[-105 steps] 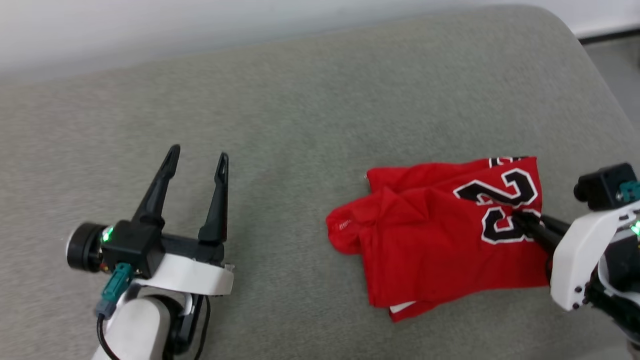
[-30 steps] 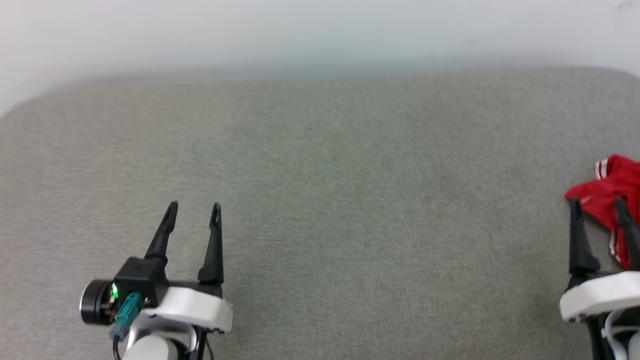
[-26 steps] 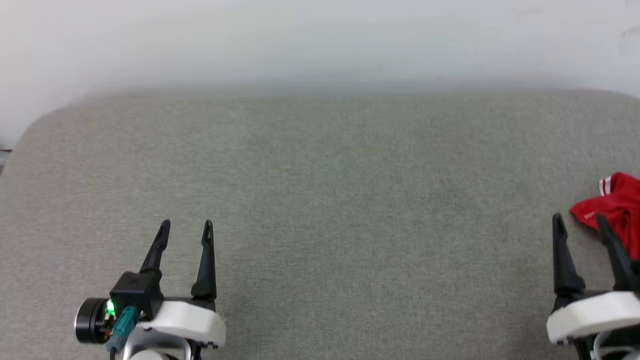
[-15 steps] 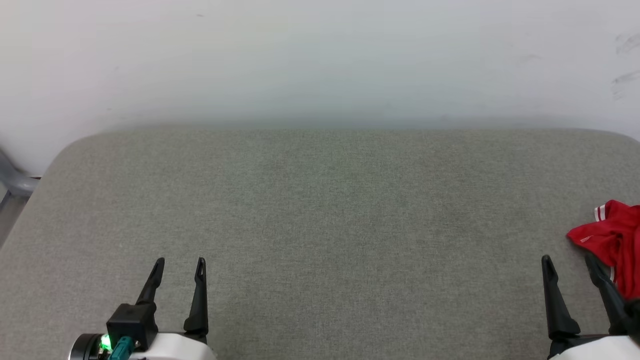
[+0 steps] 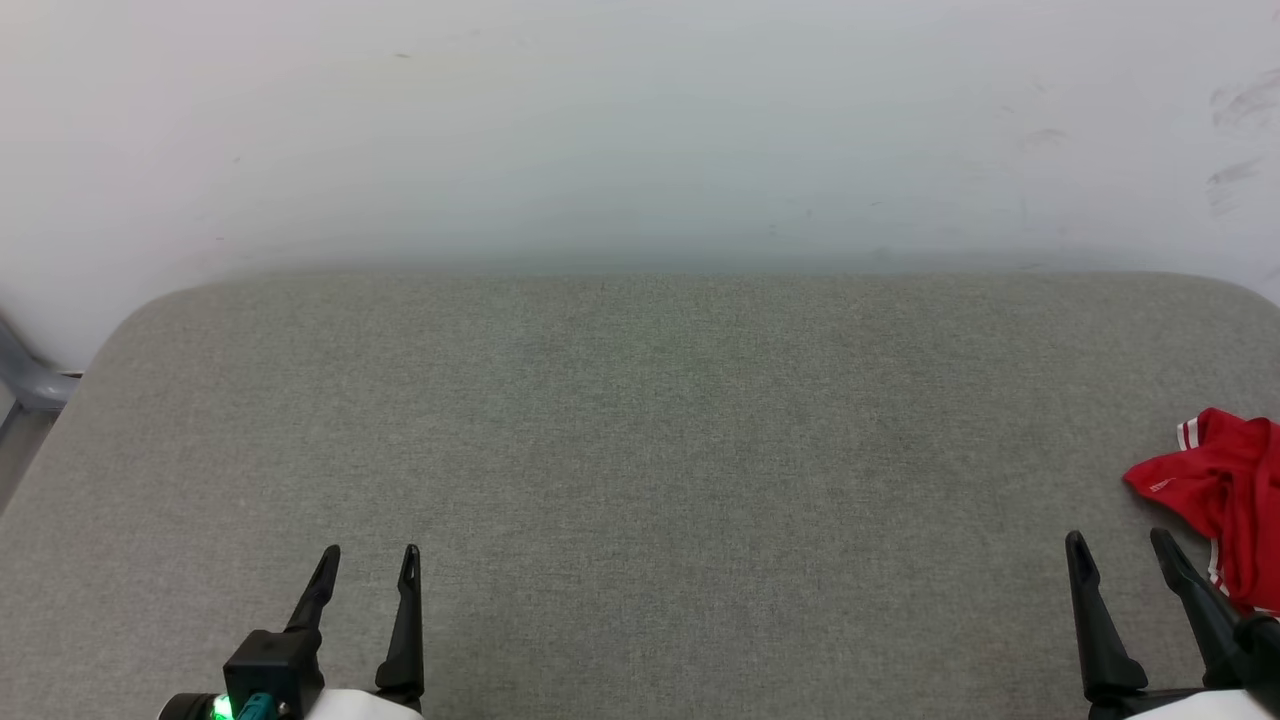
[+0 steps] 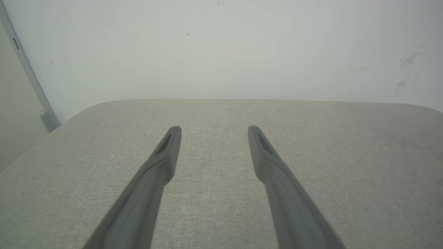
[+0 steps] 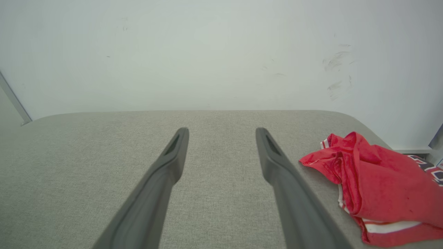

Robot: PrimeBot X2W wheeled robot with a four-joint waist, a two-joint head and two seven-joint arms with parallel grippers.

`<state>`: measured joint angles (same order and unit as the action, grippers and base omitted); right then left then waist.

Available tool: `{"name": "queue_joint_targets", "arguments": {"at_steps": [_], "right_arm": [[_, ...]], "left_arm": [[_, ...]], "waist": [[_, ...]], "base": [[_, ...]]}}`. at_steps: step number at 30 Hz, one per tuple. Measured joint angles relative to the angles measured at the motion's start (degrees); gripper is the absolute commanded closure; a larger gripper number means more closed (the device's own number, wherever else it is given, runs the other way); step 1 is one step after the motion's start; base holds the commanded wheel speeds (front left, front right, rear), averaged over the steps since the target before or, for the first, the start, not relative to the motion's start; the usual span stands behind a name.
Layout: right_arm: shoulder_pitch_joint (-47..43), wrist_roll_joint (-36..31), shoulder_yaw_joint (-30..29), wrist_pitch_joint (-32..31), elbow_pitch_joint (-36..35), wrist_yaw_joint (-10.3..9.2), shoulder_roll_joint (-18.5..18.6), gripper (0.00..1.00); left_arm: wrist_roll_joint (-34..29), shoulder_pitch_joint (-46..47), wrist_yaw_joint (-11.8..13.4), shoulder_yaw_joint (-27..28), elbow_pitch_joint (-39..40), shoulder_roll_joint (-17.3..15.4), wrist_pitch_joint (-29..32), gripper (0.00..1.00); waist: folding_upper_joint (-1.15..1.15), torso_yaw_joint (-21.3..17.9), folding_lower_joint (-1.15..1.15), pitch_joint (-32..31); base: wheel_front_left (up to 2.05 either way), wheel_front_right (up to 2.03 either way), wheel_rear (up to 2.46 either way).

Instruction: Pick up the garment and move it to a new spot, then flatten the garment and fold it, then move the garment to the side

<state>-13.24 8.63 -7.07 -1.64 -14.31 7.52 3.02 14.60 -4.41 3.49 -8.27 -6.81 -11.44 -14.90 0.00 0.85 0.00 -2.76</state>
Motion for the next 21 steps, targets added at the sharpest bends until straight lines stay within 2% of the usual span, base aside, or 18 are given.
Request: {"name": "queue_joint_targets", "arguments": {"at_steps": [7, 8, 12, 21], "right_arm": [[-0.02, 0.01, 0.07, 0.02, 0.04, 0.00, 0.00, 0.00], [-0.02, 0.04, 0.09, 0.07, 0.07, 0.00, 0.00, 1.00], [-0.02, 0.48, 0.35, 0.09, 2.16, 0.00, -0.02, 1.00], [0.73, 11.14, 0.90, 0.03, 5.36, 0.00, 0.05, 1.00]], "left_arm": [[-0.31, 0.01, -1.01, 0.27, -0.69, 0.58, 0.00, 0.00], [-0.30, 0.01, -1.15, 0.29, -0.85, 0.63, 0.00, 1.00], [0.35, -0.64, -1.18, -0.13, -2.68, 1.29, 0.49, 1.00], [9.66, -0.04, -2.30, 1.68, -3.42, 2.10, 3.18, 1.00]], "waist": [[0.00, 0.07, 0.00, 0.06], [0.00, 0.05, 0.00, 0.09], [0.00, 0.05, 0.00, 0.11], [0.00, -0.02, 0.00, 0.32]], "base": [[0.00, 0.00, 0.00], [0.00, 0.00, 0.00], [0.00, 0.00, 0.00], [0.00, 0.00, 0.00]]}}
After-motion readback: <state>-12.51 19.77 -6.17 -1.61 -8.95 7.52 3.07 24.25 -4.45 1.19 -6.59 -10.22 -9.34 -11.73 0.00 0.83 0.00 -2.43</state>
